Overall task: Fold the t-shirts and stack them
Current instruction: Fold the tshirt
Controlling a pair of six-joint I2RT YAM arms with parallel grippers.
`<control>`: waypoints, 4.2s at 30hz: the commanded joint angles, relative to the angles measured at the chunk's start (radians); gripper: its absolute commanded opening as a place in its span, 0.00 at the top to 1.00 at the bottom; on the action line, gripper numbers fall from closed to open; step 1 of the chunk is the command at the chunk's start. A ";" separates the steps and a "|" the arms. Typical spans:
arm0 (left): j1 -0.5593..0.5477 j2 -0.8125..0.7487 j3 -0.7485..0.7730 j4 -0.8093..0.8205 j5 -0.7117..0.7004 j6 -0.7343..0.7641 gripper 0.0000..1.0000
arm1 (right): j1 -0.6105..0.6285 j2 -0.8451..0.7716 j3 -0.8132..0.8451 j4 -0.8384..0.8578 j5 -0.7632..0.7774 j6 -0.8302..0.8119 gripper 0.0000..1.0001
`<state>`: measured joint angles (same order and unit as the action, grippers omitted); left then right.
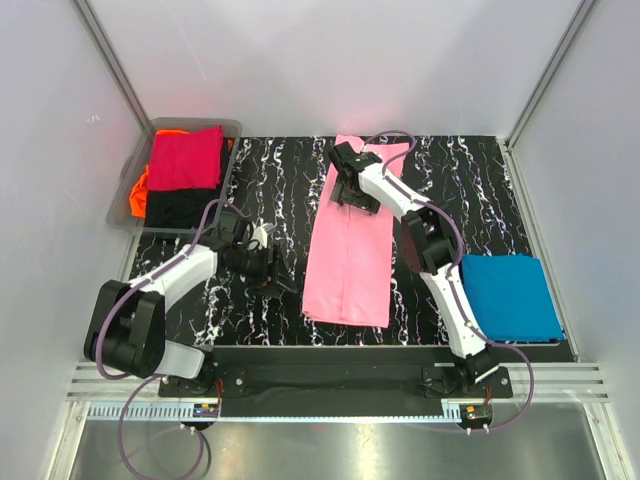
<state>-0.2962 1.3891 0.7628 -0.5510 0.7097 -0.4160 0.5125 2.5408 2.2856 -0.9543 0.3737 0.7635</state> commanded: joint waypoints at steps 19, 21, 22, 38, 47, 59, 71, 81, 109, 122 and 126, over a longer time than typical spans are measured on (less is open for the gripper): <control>-0.121 0.060 -0.098 0.184 -0.022 -0.270 0.31 | -0.025 -0.772 -0.867 0.143 -0.411 -0.196 0.00; -0.139 0.065 -0.115 0.213 -0.036 -0.299 0.33 | -0.026 -0.911 -1.016 0.237 -0.479 -0.161 0.01; -0.158 0.071 -0.132 0.226 -0.044 -0.308 0.34 | -0.025 -0.954 -1.157 0.267 -0.522 -0.142 0.03; -0.221 0.126 -0.198 0.310 -0.096 -0.353 0.44 | -0.026 -1.406 -1.747 0.459 -0.687 0.132 0.41; -0.228 0.165 -0.195 0.332 -0.096 -0.359 0.51 | -0.026 -1.393 -1.832 0.451 -0.687 0.171 0.41; -0.259 0.202 -0.194 0.350 -0.098 -0.371 0.53 | -0.026 -1.374 -1.847 0.451 -0.690 0.166 0.43; -0.270 0.199 -0.201 0.361 -0.105 -0.389 0.72 | -0.026 -1.347 -1.847 0.476 -0.703 0.169 0.63; -0.339 0.156 -0.227 0.378 -0.119 -0.443 1.00 | -0.026 -1.401 -1.887 0.496 -0.720 0.209 1.00; -0.101 0.571 0.677 0.151 -0.081 -0.377 1.00 | -0.362 -0.797 -1.046 0.293 -0.768 -0.177 1.00; -0.026 0.843 1.038 0.152 -0.041 -0.452 1.00 | -0.434 -0.502 -0.666 0.219 -0.843 -0.191 1.00; -0.021 0.893 1.102 0.152 -0.035 -0.472 1.00 | -0.454 -0.450 -0.601 0.218 -0.872 -0.193 1.00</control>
<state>-0.3252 2.2589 1.7943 -0.4168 0.6334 -0.8585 0.0753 2.0655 1.6093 -0.7151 -0.4477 0.5888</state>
